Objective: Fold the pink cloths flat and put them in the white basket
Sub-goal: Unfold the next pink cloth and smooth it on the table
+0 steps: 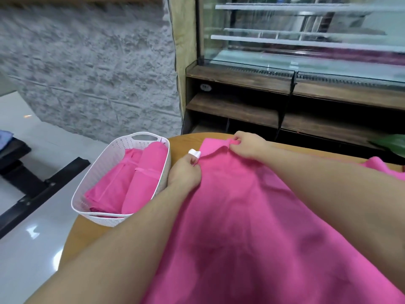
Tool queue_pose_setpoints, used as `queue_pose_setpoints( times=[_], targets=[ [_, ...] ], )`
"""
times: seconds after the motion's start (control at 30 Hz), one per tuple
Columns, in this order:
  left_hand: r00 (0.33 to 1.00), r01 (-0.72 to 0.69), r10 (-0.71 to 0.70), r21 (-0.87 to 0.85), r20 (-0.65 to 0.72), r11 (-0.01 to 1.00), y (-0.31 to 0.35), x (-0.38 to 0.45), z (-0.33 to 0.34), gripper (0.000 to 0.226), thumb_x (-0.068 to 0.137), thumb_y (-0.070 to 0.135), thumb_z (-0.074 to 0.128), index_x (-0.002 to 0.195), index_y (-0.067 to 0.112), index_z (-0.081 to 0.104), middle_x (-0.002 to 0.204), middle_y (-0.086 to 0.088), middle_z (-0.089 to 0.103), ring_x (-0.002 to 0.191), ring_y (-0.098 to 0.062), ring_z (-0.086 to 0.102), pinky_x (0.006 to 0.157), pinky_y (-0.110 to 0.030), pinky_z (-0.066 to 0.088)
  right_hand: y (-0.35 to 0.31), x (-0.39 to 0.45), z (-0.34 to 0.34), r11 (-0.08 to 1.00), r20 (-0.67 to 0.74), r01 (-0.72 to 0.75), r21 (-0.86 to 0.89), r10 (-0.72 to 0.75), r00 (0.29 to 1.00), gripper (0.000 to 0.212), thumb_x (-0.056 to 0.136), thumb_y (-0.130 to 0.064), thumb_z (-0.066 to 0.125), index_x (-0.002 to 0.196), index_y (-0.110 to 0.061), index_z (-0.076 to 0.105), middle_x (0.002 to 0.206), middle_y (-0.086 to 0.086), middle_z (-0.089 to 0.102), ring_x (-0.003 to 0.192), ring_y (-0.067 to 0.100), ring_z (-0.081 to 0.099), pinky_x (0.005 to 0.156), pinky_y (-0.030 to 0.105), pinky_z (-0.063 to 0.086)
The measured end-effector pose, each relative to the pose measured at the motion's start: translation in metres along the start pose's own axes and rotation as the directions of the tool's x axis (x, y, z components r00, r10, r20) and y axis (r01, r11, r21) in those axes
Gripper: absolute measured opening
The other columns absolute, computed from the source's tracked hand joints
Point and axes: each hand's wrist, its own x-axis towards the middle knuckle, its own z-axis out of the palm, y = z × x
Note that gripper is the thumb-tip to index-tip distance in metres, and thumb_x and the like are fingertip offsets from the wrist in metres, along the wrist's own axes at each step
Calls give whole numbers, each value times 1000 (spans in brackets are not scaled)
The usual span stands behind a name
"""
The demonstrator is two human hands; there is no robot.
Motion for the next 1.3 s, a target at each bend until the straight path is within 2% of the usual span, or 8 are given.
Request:
queue_pose_setpoints(
  times=[0.23, 0.33, 0.4, 0.53, 0.7, 0.93, 1.13, 1.3],
  targets=[
    [994, 105, -104, -27, 41, 994, -4, 25, -3, 25, 93, 22, 56, 69, 20, 48, 94, -11, 70, 82, -29, 64, 79, -36, 53, -13, 21, 13, 995, 30, 59, 83, -62, 998, 58, 85, -50, 68, 136, -30, 51, 128, 0, 62, 118, 25, 58, 98, 34, 47],
    [993, 104, -103, -22, 48, 994, -4, 29, -3, 17, 92, 25, 58, 77, 21, 54, 97, -9, 70, 90, -31, 67, 77, -33, 52, -18, 34, 19, 995, -16, 54, 85, -53, 998, 11, 89, -42, 65, 91, -32, 66, 108, -3, 68, 109, 22, 63, 88, 30, 49],
    [993, 106, -105, -16, 51, 994, -3, 31, -3, 12, 92, 26, 59, 81, 20, 58, 99, -9, 71, 93, -32, 67, 76, -32, 51, -18, 41, 21, 997, -78, 20, 73, -14, 997, 19, 92, -34, 60, 75, -26, 59, 93, -4, 64, 101, 23, 64, 78, 28, 46],
    [993, 110, -110, 0, 45, 994, -5, 32, -2, 27, 92, 27, 59, 69, 18, 49, 97, -9, 71, 91, -31, 67, 68, -29, 44, -11, 45, 21, 987, -90, 58, 148, -45, 995, 2, 91, -29, 59, 91, -31, 60, 89, -12, 60, 95, 17, 60, 80, 28, 44],
    [989, 139, -138, -25, 48, 990, -5, 33, -1, 28, 90, 32, 60, 67, 21, 50, 85, -2, 67, 90, -29, 67, 67, -27, 43, -2, 44, 18, 979, -55, 143, 145, -136, 989, 25, 89, -20, 55, 91, -44, 60, 100, -11, 66, 94, 14, 61, 88, 33, 50],
    [988, 149, -151, 47, 37, 988, -2, 31, -2, 25, 91, 24, 52, 109, 11, 64, 109, -8, 68, 89, -29, 59, 70, -28, 40, -12, 49, 22, 987, -125, 122, 101, -109, 986, 10, 93, -30, 55, 96, -39, 56, 98, -12, 63, 94, 18, 60, 83, 37, 49],
    [984, 159, -162, 55, 67, 986, 0, 32, -6, 27, 88, 24, 54, 109, 11, 64, 113, -10, 68, 102, -31, 63, 73, -29, 42, -14, 49, 30, 995, -146, 93, 38, -86, 985, 8, 93, -36, 53, 100, -39, 53, 104, -7, 65, 97, 22, 60, 75, 34, 42],
    [981, 181, -183, 42, 66, 983, -3, 33, -5, 26, 87, 27, 60, 110, 16, 67, 112, -5, 69, 101, -28, 64, 74, -29, 44, -9, 44, 27, 985, -246, 168, 31, -155, 957, 26, 94, -35, 54, 120, -33, 55, 110, -4, 60, 108, 23, 55, 88, 40, 44]
  ],
)
